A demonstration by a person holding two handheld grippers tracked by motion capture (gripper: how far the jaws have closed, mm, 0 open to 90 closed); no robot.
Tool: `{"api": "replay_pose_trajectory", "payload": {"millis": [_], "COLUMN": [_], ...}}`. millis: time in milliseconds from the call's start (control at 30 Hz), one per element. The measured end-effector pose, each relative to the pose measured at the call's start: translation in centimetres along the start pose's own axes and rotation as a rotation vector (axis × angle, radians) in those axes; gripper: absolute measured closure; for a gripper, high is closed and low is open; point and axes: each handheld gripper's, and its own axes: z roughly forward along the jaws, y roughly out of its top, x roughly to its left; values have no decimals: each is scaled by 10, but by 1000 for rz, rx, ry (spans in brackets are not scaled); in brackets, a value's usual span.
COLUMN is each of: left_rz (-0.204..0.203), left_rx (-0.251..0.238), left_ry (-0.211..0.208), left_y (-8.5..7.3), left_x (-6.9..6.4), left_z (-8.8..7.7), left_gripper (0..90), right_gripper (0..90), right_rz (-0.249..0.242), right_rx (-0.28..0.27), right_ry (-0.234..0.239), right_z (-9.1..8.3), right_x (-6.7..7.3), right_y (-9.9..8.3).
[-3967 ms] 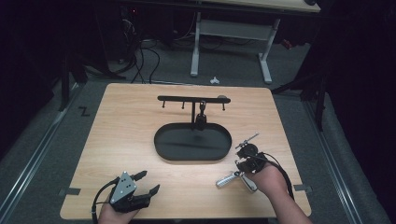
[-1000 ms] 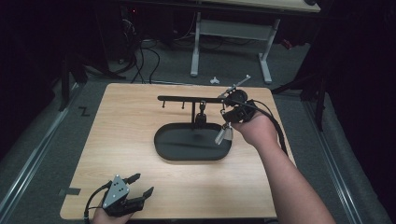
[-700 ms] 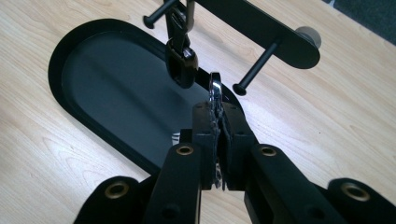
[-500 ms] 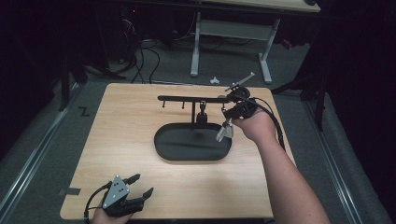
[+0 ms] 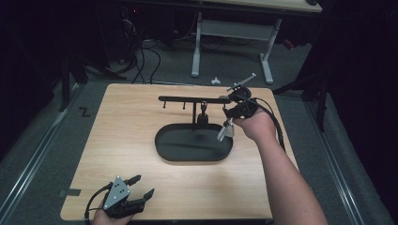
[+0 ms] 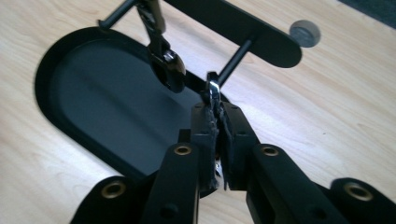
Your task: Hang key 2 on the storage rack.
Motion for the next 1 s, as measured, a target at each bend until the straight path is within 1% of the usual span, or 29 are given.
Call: {"api": "replay_pose_trajectory", "payload": {"millis": [67,133,167,300,333,367,433,533,667,733,867,1000], "left_rz": [0,0,0,0,1,3,5,6,7,5,2,7], "left_rx": [3,1,1,-2,1,3,4,5,5,6,3,7], "left_ry": [-2,-1,-1,0,-1,-2,-3,-2,1,-1,-1,-5], "left_y": [0,0,0,0,0,0,0,0,0,0,0,1], "left_x": [0,0,0,0,0,0,-1,-1,-1,-1,0,-1], "left_z": [0,0,0,1,1,1,1,1,1,1,1,2], "left_gripper": [322,322,322,322,322,322,322,322,322,322,322,322], "right_gripper": [819,820,820,808,790,756,680,623,656,655,629,582], "right_rz": [9,10,16,17,15,10,14,19,14,14,21,23], "right_rx": [1,-10,-11,-16,-15,-16,-20,-38,-52,-55,-47,-39], "right_ry": [-12,-31,-33,-39,-39,-41,-37,-44,-70,-71,-61,-53], "right_z": [2,3,3,4,5,6,8,11,16,19,25,30], "right_x": [-1,-2,-2,-2,-2,-1,0,3,6,7,9,11], "right_y": [-1,-2,-2,-6,-7,-8,-9,-11,-11,-11,-15,-25]}}
